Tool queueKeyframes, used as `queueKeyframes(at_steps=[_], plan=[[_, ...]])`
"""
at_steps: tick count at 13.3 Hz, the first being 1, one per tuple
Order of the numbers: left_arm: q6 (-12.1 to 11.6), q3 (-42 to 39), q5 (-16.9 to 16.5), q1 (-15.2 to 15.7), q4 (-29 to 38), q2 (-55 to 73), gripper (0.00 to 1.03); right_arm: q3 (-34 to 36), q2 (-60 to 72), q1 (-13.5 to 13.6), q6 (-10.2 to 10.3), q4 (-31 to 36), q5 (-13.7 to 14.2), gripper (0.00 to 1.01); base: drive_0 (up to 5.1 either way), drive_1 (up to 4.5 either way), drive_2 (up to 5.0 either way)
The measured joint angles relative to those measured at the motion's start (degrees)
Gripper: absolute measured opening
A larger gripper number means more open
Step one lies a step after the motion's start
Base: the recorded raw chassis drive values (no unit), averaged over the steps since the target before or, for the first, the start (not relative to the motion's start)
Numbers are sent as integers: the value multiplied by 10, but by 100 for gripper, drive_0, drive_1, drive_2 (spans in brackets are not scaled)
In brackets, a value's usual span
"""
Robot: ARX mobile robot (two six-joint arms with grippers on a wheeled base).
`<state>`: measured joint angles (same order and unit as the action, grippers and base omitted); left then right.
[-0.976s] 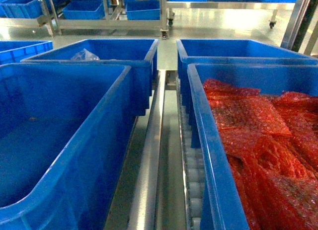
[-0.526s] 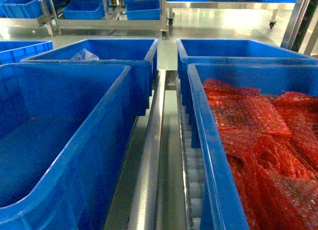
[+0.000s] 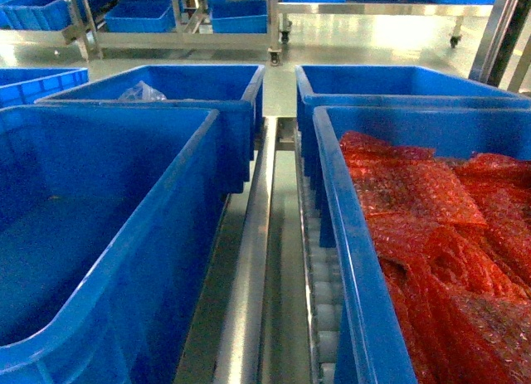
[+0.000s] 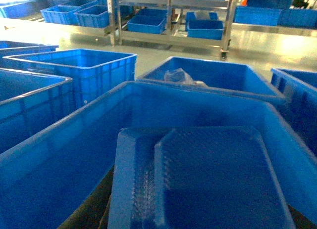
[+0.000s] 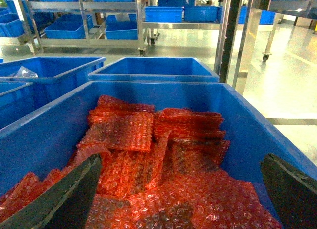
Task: Pick blue part to blue bin on bottom shelf
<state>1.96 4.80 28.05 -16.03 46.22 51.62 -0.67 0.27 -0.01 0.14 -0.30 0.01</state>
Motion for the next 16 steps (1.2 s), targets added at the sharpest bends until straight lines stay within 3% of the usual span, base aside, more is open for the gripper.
queueKeyframes(at_steps=[1, 2, 3, 4, 5, 8, 9, 10, 12, 14, 16], plan=[[-14, 21, -7, -8, 67, 100, 43, 0, 0, 0, 0, 0, 0, 98, 0, 0, 0], [-31, 70, -47, 2, 132, 194, 43, 0, 0, 0, 0, 0, 0, 98, 0, 0, 0], [-36, 147, -92, 33, 142, 293, 43, 0, 0, 0, 0, 0, 0, 98, 0, 0, 0], [-24, 216, -125, 59, 120, 396, 43, 0, 0, 0, 0, 0, 0, 98, 0, 0, 0], [7, 255, -146, 66, 95, 451, 54, 0, 0, 0, 0, 0, 0, 98, 0, 0, 0], [26, 254, -152, 60, 92, 446, 98, 0, 0, 0, 0, 0, 0, 98, 0, 0, 0], [11, 233, -178, 70, 201, 456, 88, 0, 0, 0, 0, 0, 0, 98, 0, 0, 0], [0, 196, -199, 75, 252, 434, 76, 0, 0, 0, 0, 0, 0, 98, 0, 0, 0], [-9, 114, -215, 103, 205, 316, 42, 0, 0, 0, 0, 0, 0, 98, 0, 0, 0], [-10, 67, -233, 111, 181, 249, 17, 0, 0, 0, 0, 0, 0, 98, 0, 0, 0], [-10, 54, -236, 115, 171, 228, 8, 0, 0, 0, 0, 0, 0, 98, 0, 0, 0]])
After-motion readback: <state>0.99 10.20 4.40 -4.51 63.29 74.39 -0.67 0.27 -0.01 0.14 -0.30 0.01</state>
